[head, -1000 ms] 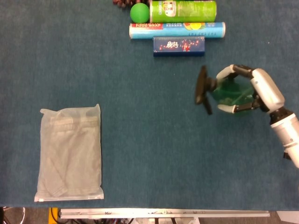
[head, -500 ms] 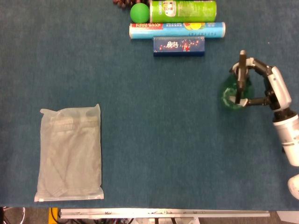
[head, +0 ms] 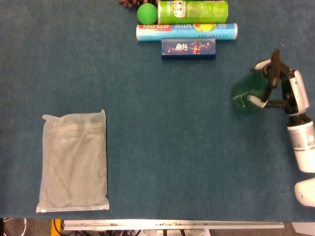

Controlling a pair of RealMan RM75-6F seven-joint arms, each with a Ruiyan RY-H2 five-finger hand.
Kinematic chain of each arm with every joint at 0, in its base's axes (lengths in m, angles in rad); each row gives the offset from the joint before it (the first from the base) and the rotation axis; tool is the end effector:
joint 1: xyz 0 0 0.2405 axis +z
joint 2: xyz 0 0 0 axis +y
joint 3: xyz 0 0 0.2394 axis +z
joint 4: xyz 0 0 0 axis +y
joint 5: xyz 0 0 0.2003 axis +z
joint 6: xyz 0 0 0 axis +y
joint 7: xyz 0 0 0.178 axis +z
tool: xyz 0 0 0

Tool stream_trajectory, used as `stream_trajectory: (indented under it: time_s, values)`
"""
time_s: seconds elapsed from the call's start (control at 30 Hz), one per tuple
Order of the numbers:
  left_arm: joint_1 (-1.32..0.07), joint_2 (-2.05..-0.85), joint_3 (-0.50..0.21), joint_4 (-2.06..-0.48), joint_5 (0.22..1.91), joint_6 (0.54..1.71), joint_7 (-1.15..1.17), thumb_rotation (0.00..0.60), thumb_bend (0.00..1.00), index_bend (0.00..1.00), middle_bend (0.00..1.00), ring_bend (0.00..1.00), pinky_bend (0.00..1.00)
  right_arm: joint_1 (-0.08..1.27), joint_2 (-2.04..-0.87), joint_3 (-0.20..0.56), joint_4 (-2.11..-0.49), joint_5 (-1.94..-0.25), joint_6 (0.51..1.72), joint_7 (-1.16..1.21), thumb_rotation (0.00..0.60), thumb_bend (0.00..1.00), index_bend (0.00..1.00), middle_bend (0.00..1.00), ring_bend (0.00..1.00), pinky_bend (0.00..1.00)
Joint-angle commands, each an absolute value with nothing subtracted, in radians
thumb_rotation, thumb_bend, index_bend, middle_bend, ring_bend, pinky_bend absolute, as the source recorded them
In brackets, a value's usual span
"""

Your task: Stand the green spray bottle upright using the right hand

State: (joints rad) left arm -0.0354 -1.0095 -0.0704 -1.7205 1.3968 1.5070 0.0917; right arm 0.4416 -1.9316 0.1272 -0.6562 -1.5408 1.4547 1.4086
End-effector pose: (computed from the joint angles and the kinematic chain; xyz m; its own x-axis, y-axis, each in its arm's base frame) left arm -0.3018 0.2004 0.1971 0.4718 -0.0085 0.8817 0.8746 0.1314 -0.4667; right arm -0.2371 -0.3243 -0.0072 -0.7323 -0.2108 0.6476 -0.6088 -0.2235 -0.7612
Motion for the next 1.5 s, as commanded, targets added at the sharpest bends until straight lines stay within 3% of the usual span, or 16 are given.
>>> stream_trajectory:
  time_s: [0.03, 0.83, 1.13, 1.5]
  values:
    - [-0.036, -1.009, -0.07, -1.72, 1.395, 1.505, 0.09, 0.6, 0.05, 0.38, 0.22, 0.09, 0.14, 0.449, -1.942, 0.131, -0.631, -1.528, 1.417, 1.5, 0.6, 0.0, 0.6, 0.54, 0.4, 0.5]
    - [-0.038, -1.003, -0.068, -1.725, 1.386, 1.494, 0.091, 0.6, 0.05, 0.38, 0.22, 0.09, 0.15, 0.45, -1.99, 0.093, -0.488, -1.549, 1.415, 1.528, 0.6, 0.0, 0.6, 0.54, 0.4, 0.51]
    - [-0.039, -1.004, -0.066, -1.725, 1.384, 1.489, 0.098, 0.6, 0.05, 0.38, 0.22, 0.09, 0.15, 0.436, -1.982, 0.066, -0.46, -1.569, 1.437, 1.532, 0.6, 0.0, 0.58, 0.48, 0.37, 0.51]
    - [-0.044, -1.007, -0.065, -1.725, 1.378, 1.478, 0.107, 0.6, 0.05, 0.38, 0.22, 0.09, 0.15, 0.426, -1.953, 0.038, -0.47, -1.592, 1.459, 1.475, 0.6, 0.0, 0.22, 0.25, 0.19, 0.35]
